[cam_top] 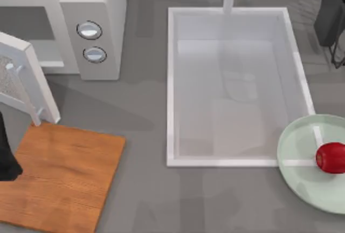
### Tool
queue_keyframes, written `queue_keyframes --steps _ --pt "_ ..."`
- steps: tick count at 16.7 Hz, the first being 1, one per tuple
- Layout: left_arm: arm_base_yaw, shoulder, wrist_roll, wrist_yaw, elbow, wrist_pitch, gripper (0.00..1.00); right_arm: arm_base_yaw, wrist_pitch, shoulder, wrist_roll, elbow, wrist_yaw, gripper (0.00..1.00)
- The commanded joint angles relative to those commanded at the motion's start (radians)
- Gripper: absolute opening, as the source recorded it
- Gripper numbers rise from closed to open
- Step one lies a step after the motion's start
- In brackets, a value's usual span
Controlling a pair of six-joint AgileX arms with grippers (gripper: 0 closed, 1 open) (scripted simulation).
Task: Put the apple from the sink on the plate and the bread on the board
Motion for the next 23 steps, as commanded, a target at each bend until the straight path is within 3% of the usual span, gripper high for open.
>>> queue_keyframes --steps 6,10,19,23 --pt "0.000 0.000 0.000 0.000 0.000 0.000 1.00 -0.068 0.410 -0.588 -0.072 -0.440 0.000 1.00" --pt "0.000 0.000 0.000 0.000 0.000 0.000 1.00 -0.102 0.614 -0.825 -0.107 -0.653 0.000 1.00" --pt "0.002 0.009 0.007 -0.001 0.007 -0.005 1.00 -0.114 0.680 -0.895 -0.120 -0.719 0.000 1.00" --pt "0.023 0.142 0.107 -0.005 0.105 -0.078 1.00 -0.114 0.680 -0.895 -0.120 -0.719 0.000 1.00"
